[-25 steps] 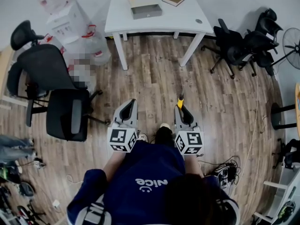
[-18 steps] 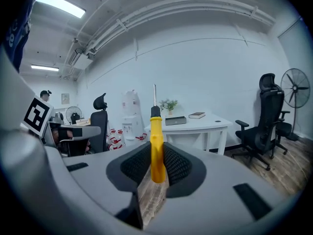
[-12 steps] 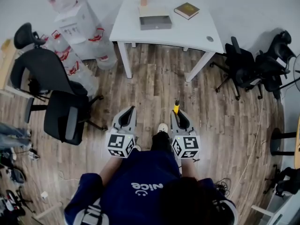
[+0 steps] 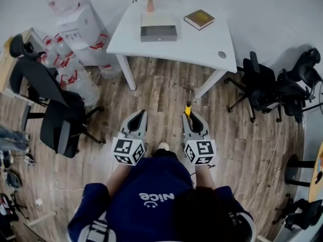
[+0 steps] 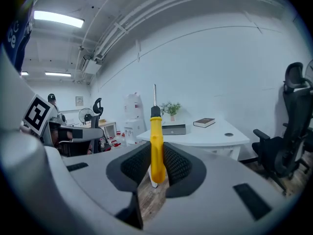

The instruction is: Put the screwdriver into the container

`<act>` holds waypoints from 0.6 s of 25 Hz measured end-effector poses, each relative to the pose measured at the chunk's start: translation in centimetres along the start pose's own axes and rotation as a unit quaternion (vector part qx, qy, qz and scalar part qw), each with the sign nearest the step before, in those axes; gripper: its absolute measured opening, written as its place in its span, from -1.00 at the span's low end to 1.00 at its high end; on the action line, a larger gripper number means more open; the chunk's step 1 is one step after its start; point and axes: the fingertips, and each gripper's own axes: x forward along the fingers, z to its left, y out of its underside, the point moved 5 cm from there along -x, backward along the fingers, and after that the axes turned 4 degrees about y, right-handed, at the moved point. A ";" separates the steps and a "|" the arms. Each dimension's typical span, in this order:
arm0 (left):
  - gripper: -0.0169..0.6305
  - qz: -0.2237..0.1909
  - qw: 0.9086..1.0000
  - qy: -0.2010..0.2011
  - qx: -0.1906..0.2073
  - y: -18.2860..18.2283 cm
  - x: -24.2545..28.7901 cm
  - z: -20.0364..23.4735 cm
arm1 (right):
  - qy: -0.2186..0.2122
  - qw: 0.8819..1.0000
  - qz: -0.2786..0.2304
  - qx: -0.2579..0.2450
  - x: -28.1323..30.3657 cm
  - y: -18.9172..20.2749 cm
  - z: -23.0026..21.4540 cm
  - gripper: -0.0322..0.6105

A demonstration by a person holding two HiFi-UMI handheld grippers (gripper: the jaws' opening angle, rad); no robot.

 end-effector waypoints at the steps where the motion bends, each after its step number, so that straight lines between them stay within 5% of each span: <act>1: -0.90 -0.001 1.000 -0.002 0.001 0.1 0.7 -0.3 | -0.001 1.000 -0.001 -0.001 0.3 -0.1 -0.9 -0.61; 8: -0.90 0.012 1.000 -0.012 0.005 0.6 3.7 -0.3 | 0.006 1.000 0.011 0.018 1.1 0.8 -3.1 -0.61; 15: -0.90 0.023 0.999 0.020 0.025 0.3 8.6 2.2 | 0.033 0.999 0.020 0.028 5.1 0.8 -4.7 -0.61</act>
